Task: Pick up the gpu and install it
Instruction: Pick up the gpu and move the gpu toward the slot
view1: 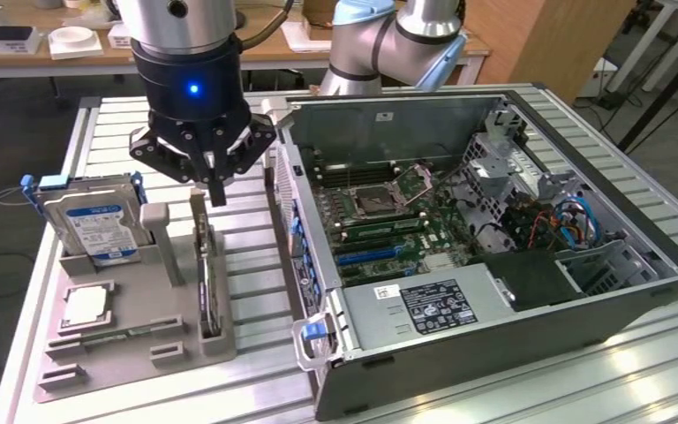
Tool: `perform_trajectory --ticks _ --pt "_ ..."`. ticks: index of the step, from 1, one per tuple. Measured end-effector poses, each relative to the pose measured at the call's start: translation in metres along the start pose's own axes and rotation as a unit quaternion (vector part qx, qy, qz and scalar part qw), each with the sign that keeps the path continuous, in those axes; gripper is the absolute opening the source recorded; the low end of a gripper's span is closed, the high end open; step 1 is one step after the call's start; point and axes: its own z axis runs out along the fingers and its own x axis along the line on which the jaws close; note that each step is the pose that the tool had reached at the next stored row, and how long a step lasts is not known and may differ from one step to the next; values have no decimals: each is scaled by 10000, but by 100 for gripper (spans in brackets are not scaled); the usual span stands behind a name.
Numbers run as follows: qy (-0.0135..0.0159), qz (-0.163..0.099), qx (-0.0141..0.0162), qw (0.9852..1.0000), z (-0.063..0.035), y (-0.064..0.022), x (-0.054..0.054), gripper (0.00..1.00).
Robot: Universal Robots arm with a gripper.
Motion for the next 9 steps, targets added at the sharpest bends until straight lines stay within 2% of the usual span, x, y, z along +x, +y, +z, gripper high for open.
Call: perform_trajectory --ticks 9 --pt "0 0 7 10000 18 -1 2 11"
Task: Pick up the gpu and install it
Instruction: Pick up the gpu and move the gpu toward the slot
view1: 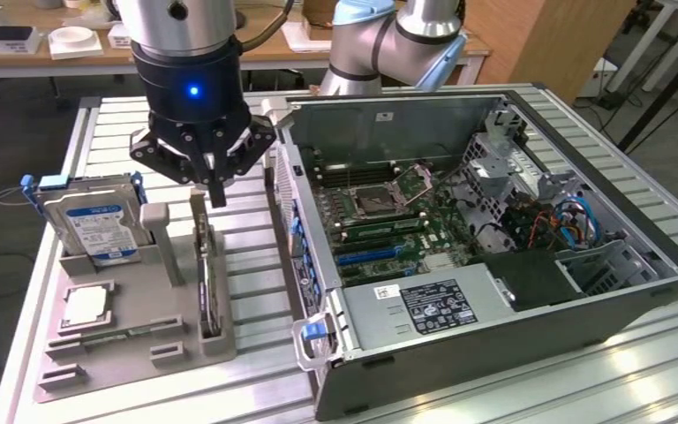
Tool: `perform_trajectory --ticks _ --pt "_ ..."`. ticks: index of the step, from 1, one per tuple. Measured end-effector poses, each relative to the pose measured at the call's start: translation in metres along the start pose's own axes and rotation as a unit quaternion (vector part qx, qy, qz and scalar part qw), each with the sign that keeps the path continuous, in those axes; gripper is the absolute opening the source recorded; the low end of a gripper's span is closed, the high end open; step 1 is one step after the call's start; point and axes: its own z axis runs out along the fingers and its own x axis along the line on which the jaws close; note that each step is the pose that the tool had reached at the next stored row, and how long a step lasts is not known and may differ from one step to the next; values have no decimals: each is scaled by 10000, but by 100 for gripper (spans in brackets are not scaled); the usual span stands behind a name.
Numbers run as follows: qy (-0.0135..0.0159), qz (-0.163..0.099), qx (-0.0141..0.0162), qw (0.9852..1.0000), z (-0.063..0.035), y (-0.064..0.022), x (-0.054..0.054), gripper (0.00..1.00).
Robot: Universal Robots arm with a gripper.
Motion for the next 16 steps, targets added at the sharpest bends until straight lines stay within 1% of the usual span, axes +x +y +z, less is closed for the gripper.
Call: perform_trajectory --ticks 3,5,8,16 --pt "2 0 15 10000 53 0 20 11" --pt "3 0 22 10000 87 0 57 11" --pt "2 1 25 10000 140 0 114 11" --pt "2 0 30 10000 283 -1 207 11"
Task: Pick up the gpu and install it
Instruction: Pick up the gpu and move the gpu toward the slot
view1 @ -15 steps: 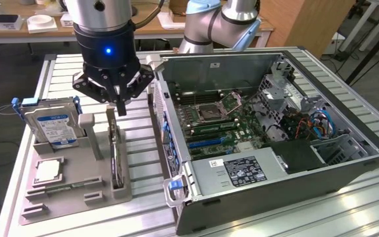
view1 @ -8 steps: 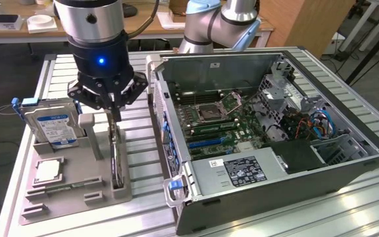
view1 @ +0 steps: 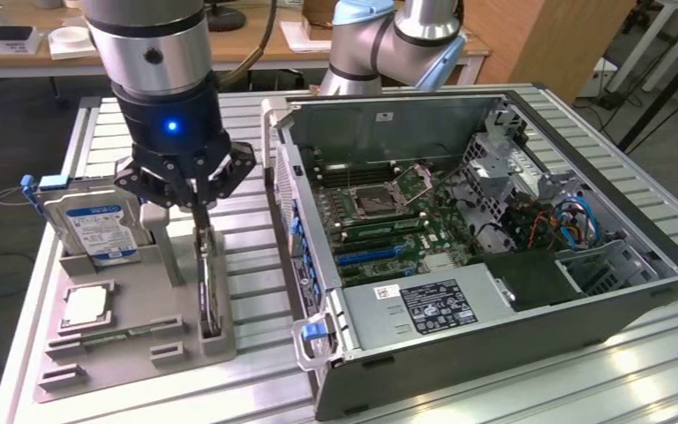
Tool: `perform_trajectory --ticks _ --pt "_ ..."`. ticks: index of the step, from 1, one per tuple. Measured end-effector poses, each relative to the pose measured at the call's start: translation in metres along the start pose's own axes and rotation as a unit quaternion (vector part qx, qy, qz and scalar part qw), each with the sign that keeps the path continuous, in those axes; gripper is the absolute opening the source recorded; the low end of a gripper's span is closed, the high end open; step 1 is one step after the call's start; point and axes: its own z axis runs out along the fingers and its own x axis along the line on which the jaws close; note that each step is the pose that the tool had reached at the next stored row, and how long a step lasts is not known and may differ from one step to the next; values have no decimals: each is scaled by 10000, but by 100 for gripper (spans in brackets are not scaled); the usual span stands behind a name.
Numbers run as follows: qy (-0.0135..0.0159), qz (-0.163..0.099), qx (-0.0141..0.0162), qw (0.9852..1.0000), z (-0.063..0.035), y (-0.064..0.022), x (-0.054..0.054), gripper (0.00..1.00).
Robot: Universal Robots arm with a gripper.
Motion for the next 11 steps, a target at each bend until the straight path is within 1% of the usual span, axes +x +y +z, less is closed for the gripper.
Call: perform_trajectory --ticks 11 --pt "3 1 0 10000 196 -5 75 11"
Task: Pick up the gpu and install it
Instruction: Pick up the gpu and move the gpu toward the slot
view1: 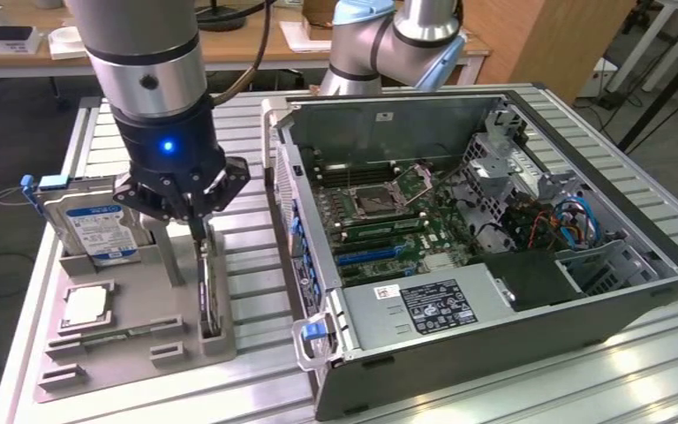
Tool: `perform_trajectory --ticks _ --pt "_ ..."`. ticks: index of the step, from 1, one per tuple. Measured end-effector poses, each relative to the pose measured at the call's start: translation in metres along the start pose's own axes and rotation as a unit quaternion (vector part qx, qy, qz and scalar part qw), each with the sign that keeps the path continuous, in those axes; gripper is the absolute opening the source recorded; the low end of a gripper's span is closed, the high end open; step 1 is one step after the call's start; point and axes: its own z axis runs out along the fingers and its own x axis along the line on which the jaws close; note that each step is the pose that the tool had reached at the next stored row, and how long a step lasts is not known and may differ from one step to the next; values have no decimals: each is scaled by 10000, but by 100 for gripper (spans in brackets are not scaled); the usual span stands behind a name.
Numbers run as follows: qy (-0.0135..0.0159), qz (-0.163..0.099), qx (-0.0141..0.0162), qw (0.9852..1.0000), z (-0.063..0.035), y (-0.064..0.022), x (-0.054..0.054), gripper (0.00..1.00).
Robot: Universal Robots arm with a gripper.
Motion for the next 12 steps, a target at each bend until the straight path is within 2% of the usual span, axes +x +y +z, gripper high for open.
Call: perform_trajectory --ticks 12 --pt "3 1 1 10000 216 -4 81 11"
